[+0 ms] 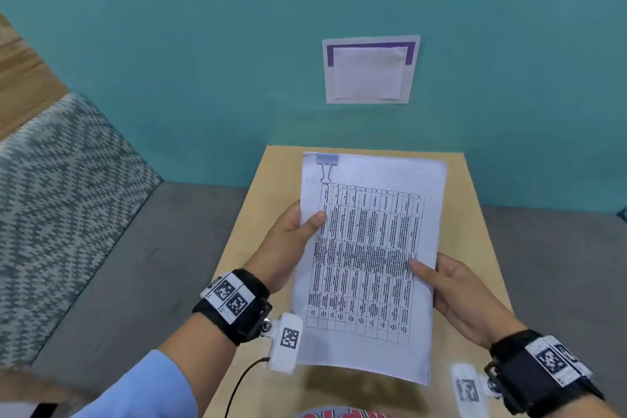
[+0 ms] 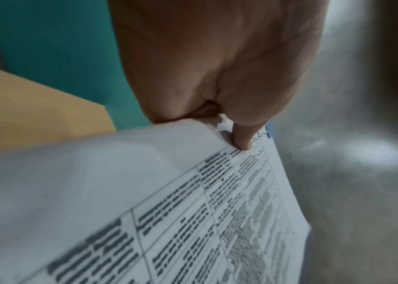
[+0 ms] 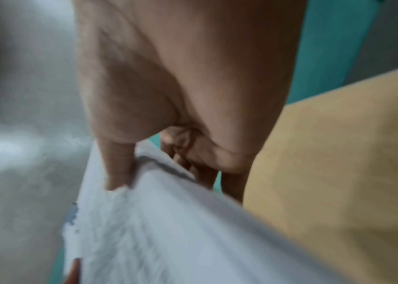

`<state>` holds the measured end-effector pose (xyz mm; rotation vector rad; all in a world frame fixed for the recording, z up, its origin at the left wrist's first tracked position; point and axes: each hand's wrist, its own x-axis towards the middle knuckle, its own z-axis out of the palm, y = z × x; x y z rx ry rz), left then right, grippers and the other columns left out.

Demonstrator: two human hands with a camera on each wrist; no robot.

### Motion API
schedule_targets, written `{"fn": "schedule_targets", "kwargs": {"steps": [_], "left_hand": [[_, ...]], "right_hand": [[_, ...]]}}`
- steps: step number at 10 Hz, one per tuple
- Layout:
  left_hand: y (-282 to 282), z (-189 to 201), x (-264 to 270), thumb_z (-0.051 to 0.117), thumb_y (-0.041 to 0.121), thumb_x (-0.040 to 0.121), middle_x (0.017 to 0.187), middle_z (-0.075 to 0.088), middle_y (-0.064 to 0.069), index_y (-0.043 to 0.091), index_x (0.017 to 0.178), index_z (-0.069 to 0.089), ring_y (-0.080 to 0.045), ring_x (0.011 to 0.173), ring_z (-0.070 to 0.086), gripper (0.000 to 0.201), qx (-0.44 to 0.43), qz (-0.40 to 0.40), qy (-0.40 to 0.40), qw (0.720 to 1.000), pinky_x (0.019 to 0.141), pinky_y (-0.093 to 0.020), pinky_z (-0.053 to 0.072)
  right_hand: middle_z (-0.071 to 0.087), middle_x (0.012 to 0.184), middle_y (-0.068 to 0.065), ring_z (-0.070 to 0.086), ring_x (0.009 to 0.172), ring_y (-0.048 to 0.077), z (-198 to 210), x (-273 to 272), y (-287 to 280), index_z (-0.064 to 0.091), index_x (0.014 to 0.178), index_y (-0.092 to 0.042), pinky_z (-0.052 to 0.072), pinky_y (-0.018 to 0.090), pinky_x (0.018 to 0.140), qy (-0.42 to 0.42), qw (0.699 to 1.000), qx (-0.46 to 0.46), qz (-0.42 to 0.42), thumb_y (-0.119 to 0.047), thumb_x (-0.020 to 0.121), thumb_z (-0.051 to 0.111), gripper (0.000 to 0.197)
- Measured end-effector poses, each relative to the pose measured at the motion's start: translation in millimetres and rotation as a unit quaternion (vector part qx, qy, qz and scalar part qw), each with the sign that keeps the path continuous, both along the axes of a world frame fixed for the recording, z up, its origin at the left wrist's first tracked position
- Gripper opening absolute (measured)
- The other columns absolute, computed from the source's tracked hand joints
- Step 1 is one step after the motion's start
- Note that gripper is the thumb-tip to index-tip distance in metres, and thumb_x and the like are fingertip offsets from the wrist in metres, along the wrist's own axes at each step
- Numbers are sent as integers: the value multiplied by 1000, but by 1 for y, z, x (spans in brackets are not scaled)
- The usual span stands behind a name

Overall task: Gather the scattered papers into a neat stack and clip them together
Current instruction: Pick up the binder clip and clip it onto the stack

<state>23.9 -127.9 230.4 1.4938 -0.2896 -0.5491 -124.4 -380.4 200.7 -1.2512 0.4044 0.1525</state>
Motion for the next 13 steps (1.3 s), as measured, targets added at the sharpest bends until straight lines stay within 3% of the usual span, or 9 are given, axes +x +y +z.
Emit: {"fn": "schedule_targets", "kwargs": {"steps": [2,4,5,6,7,9,10,11,13], "left_hand": [[3,-46,14,66,38,103,140,71,12,28,141,58,-18,134,64,41,66,0,123,990,117,-56,46],[27,-122,-28,53,-5,104,138,73,6,26,146,56,-22,132,66,52,126,-128,196,964,117,-49,47],[30,-149,-34,50,-8,105,133,74,8,27,141,56,-19,128,66,51,163,-76,228,957,113,-41,50],[27,-173,-28,52,-6,105,147,64,-3,27,139,53,-27,137,58,47,194,-59,231,952,122,-51,40],[17,-179,-16,56,-6,104,143,64,-7,19,149,43,-33,133,61,53,212,-48,246,945,115,-53,48],[8,-190,7,43,-22,93,122,64,-6,20,154,38,-33,118,62,74,254,-71,265,928,76,-44,63],[5,-204,17,46,-22,93,120,62,-7,20,156,38,-35,120,59,76,274,-62,255,925,71,-41,61],[7,-217,23,55,-19,93,130,60,-12,20,157,35,-37,128,59,77,326,-84,235,912,93,-53,60],[20,-239,25,71,10,90,120,64,-4,23,158,31,-22,93,64,80,427,-164,144,878,65,-27,54]], "right_hand": [[72,135,12,68,125,36,-29,3,5,62,139,-10,48,61,110,14,999,4,-37,-5,104,57,36],[75,130,12,71,120,37,-72,15,1,59,140,-13,51,64,106,93,993,17,-65,-1,100,65,43],[78,123,7,75,113,33,-92,3,5,59,134,-18,60,57,95,174,984,-4,31,4,98,65,43],[80,119,-2,77,108,25,-111,-6,13,62,130,-22,64,50,85,205,976,-32,63,5,100,61,40],[78,122,4,77,107,30,-142,-1,13,58,135,-18,62,61,84,225,971,-76,5,4,99,62,42],[70,133,5,67,120,26,-190,20,14,51,146,-16,55,55,105,232,956,-178,10,2,99,60,51],[68,133,10,66,119,28,-200,36,10,51,140,-12,54,51,105,225,943,-245,24,-5,99,63,44],[68,128,16,64,107,27,-207,51,5,48,134,-4,53,37,92,238,922,-301,38,-10,100,64,38],[53,141,16,61,122,30,-213,39,-11,35,151,-7,48,34,97,245,846,-450,146,-28,100,64,62]]}}
